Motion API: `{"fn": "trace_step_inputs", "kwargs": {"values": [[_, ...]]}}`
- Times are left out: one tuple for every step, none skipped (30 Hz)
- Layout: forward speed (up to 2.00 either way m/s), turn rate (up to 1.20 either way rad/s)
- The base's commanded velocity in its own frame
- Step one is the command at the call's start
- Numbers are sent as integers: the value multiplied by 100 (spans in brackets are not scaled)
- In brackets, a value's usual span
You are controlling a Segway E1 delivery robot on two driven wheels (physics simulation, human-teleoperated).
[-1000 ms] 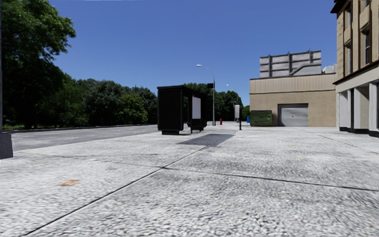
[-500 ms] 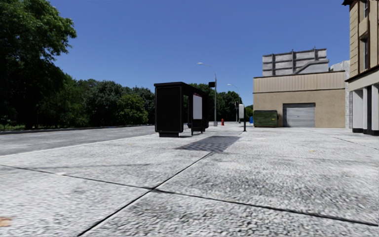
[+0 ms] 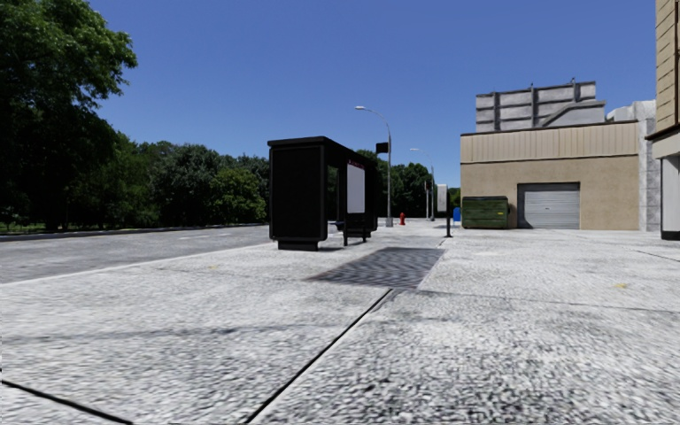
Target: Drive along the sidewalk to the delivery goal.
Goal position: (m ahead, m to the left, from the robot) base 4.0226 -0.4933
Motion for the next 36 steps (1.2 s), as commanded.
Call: {"fn": "trace_step_inputs", "kwargs": {"values": [[200, 0], [200, 0], [200, 0], [200, 0], [200, 0], [200, 0], [200, 0], [200, 0], [200, 0], [200, 0], [200, 0], [200, 0], [200, 0], [200, 0], [200, 0], [200, 0], [200, 0], [200, 0], [200, 0], [200, 0], [200, 0], [200, 0], [200, 0], [200, 0], [198, 0], [187, -1], [187, -1], [179, -10], [173, -20], [168, -24], [165, -25], [133, -49], [125, -52], [125, -52], [121, -53], [119, -53]]}}
